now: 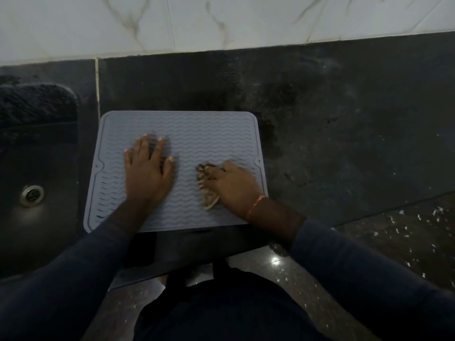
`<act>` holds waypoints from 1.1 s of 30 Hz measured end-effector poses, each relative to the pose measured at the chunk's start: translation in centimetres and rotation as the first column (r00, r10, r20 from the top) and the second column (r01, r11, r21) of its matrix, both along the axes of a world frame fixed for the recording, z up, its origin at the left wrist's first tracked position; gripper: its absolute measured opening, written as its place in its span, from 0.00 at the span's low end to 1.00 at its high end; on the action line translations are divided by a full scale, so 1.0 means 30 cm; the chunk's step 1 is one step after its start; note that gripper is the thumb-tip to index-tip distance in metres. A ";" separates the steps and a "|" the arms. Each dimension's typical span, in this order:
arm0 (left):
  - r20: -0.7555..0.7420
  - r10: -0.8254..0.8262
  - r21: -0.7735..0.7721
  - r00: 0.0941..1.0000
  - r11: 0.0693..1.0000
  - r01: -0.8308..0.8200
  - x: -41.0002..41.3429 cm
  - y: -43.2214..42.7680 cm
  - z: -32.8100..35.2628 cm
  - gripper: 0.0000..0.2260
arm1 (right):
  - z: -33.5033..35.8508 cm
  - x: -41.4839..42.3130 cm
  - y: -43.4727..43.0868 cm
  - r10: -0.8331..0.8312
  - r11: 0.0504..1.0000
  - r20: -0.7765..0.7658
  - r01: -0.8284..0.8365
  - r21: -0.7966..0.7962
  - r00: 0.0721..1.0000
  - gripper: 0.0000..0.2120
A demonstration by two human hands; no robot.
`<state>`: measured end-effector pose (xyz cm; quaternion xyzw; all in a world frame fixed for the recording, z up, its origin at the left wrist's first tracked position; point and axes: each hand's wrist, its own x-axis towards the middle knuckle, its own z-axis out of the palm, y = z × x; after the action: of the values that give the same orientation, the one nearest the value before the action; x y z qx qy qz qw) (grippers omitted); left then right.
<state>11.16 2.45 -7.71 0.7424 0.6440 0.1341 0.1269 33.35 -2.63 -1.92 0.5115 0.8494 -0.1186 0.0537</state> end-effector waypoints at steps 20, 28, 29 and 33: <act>-0.058 -0.121 0.053 0.991 0.991 0.124 -0.031 -0.213 -0.074 0.27 | -0.022 0.244 -0.364 -0.364 0.915 0.069 0.343 0.211 0.929 0.11; -0.074 -0.258 0.025 0.963 0.965 0.261 -0.187 -0.235 -0.067 0.29 | 0.074 0.316 -0.265 -0.823 0.567 0.066 0.811 0.146 0.564 0.22; -0.067 -0.252 0.019 0.965 0.967 0.254 -0.205 -0.229 -0.060 0.29 | 0.063 0.315 -0.262 -0.801 0.593 0.139 0.804 0.052 0.582 0.28; -0.048 -0.177 0.012 0.983 0.984 0.178 -0.271 -0.213 -0.046 0.28 | -0.026 0.301 -0.275 -0.777 0.560 0.211 0.804 -0.201 0.594 0.45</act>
<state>3.01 -3.96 -9.09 0.8008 0.5769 0.1099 0.1172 42.36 -10.88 -2.71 0.8300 0.5006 -0.2213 0.1070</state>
